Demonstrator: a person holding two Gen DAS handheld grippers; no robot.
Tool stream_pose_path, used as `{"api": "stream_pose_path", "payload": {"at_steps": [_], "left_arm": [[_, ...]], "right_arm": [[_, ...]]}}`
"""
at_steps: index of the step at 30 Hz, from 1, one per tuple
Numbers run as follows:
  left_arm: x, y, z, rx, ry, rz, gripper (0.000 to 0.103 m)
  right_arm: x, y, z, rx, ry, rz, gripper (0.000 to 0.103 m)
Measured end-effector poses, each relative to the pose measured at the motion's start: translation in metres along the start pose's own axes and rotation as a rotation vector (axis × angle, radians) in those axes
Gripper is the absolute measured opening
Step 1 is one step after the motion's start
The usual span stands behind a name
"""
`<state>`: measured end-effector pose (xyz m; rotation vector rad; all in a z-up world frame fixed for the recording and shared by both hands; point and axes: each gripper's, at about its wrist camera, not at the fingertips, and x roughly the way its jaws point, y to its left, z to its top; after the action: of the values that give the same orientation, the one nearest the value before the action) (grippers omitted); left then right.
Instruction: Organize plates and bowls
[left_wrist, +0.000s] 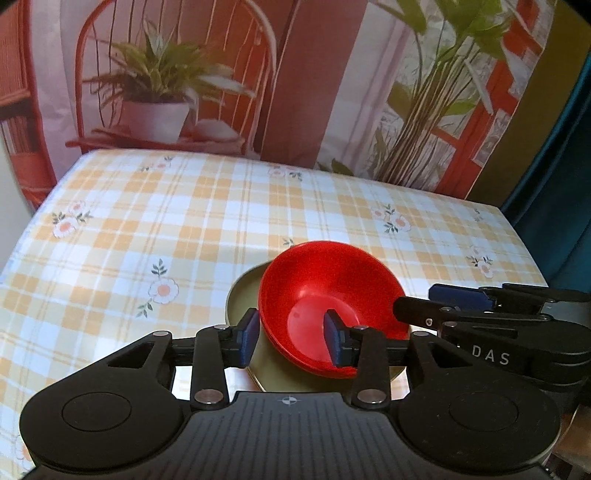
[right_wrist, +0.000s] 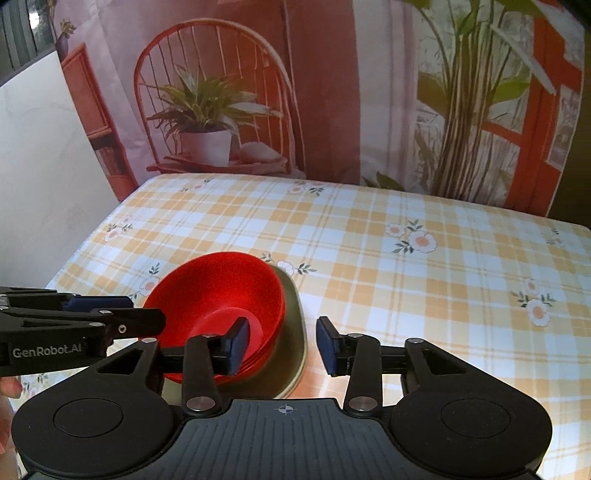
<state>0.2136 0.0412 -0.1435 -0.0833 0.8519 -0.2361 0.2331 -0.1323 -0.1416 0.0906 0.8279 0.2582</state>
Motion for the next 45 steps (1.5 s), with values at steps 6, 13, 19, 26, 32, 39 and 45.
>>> {"api": "stream_pose_path", "payload": {"at_steps": [6, 13, 19, 26, 32, 39, 45], "left_arm": [[-0.02, -0.009, -0.002, 0.035, -0.047, 0.042, 0.056], [-0.05, -0.017, -0.009, 0.061, -0.099, 0.07, 0.069], [-0.082, -0.026, -0.017, 0.085, -0.153, 0.081, 0.081], [-0.12, -0.038, -0.024, 0.121, -0.228, 0.094, 0.097], [-0.15, -0.052, -0.03, 0.151, -0.278, 0.149, 0.103], [-0.186, -0.064, -0.039, 0.151, -0.33, 0.175, 0.103], [-0.213, -0.074, -0.047, 0.14, -0.379, 0.183, 0.103]], "right_arm": [[-0.021, 0.001, -0.002, -0.006, -0.026, -0.006, 0.053], [-0.054, 0.007, -0.008, -0.017, -0.071, 0.0, 0.067], [-0.087, 0.01, -0.014, -0.006, -0.121, 0.0, 0.078], [-0.131, 0.013, -0.023, 0.004, -0.189, -0.018, 0.103], [-0.164, 0.014, -0.03, 0.011, -0.229, -0.04, 0.103], [-0.209, 0.015, -0.043, 0.032, -0.3, -0.082, 0.103], [-0.241, 0.014, -0.051, 0.052, -0.358, -0.115, 0.103]]}}
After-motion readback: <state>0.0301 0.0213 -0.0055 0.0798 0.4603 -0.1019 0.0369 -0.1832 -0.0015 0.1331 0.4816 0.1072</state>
